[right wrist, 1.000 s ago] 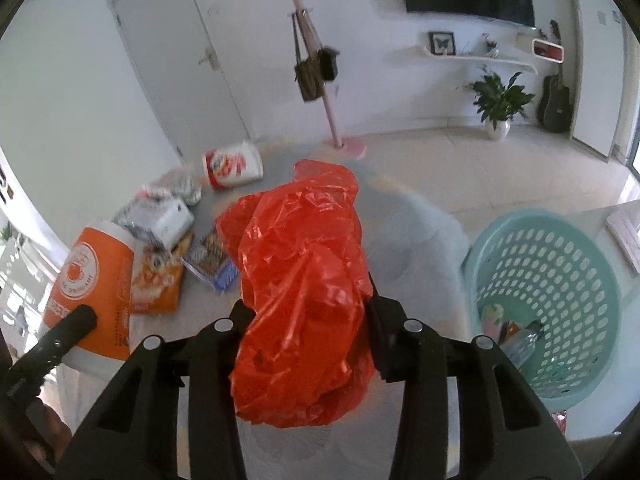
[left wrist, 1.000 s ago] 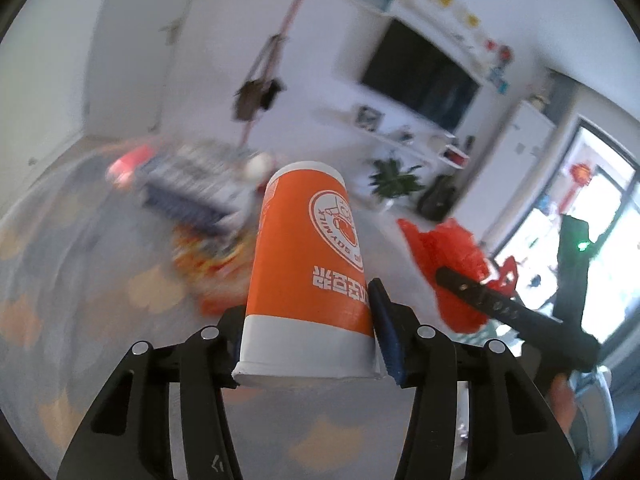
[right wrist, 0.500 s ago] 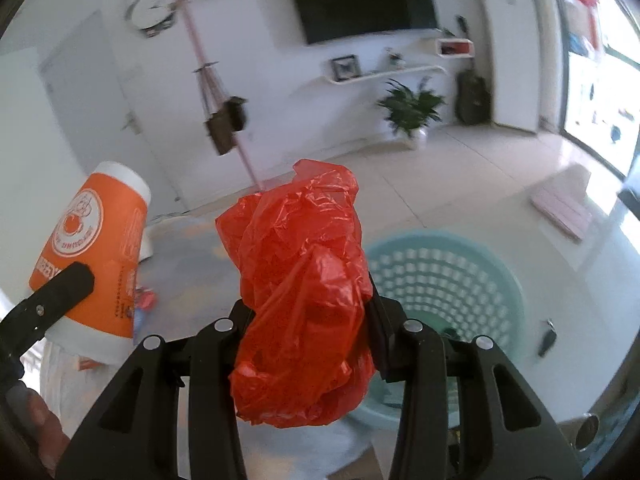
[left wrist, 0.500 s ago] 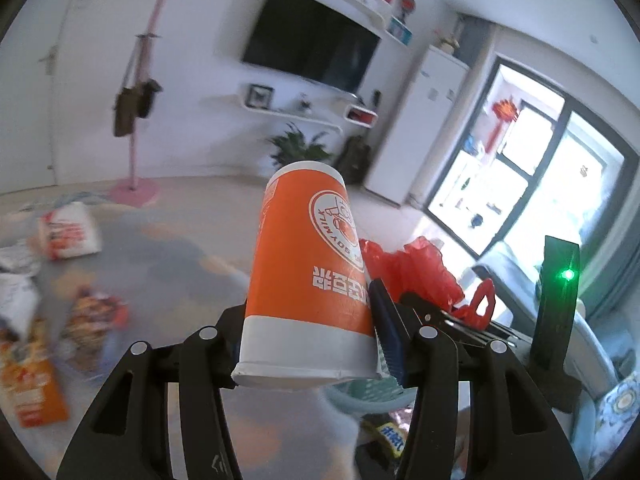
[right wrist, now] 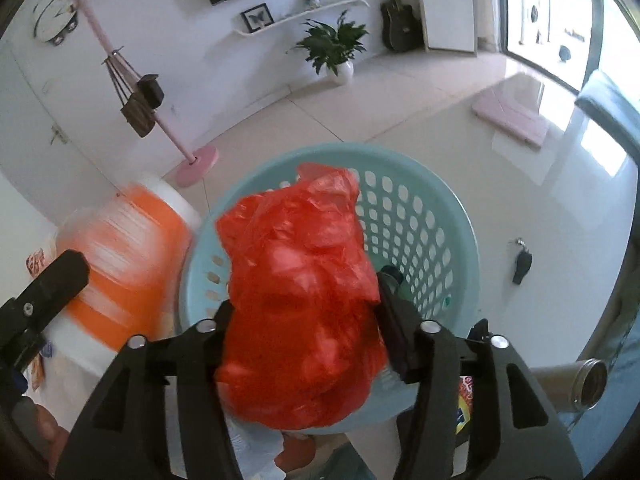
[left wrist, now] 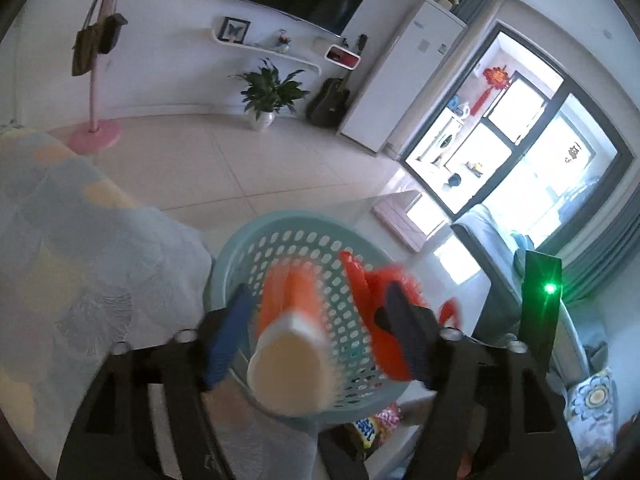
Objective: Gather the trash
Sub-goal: 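Carry cup and red bag over the teal basket and open both tools, then move both tools back over the table toward the remaining items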
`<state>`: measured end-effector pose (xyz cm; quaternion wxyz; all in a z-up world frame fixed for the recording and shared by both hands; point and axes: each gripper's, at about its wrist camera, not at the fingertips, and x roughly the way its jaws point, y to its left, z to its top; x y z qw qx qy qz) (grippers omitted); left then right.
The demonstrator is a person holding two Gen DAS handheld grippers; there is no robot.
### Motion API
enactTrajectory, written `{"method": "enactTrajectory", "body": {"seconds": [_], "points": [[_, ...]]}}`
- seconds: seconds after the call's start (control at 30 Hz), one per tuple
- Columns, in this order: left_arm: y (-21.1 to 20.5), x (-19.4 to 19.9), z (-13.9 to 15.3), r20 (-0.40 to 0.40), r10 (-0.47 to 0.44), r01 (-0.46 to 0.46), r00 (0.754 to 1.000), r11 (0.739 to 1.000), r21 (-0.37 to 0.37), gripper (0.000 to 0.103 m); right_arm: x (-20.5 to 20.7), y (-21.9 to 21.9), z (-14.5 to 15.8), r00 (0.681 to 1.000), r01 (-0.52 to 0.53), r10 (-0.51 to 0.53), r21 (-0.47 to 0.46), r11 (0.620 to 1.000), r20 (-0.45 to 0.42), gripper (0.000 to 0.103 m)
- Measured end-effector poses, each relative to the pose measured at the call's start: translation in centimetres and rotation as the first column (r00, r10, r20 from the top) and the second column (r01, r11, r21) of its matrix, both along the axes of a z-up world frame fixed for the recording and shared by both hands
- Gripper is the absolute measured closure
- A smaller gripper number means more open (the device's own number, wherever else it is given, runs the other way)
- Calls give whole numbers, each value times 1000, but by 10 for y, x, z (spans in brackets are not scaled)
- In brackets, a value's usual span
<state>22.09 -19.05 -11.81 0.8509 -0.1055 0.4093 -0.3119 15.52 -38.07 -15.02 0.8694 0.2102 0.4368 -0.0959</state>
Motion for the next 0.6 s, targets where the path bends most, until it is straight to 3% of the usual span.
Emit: {"method": "enactTrajectory", "body": {"seconds": [0.33, 0.6], "points": [[19, -12, 14, 42, 28, -27, 999, 999, -31, 29, -9, -4, 14, 999, 9, -9, 3, 1000, 44, 41], [58, -32, 44, 104, 88, -80, 991, 994, -76, 29, -15, 39, 50, 990, -72, 76, -45, 996, 119, 41]]}}
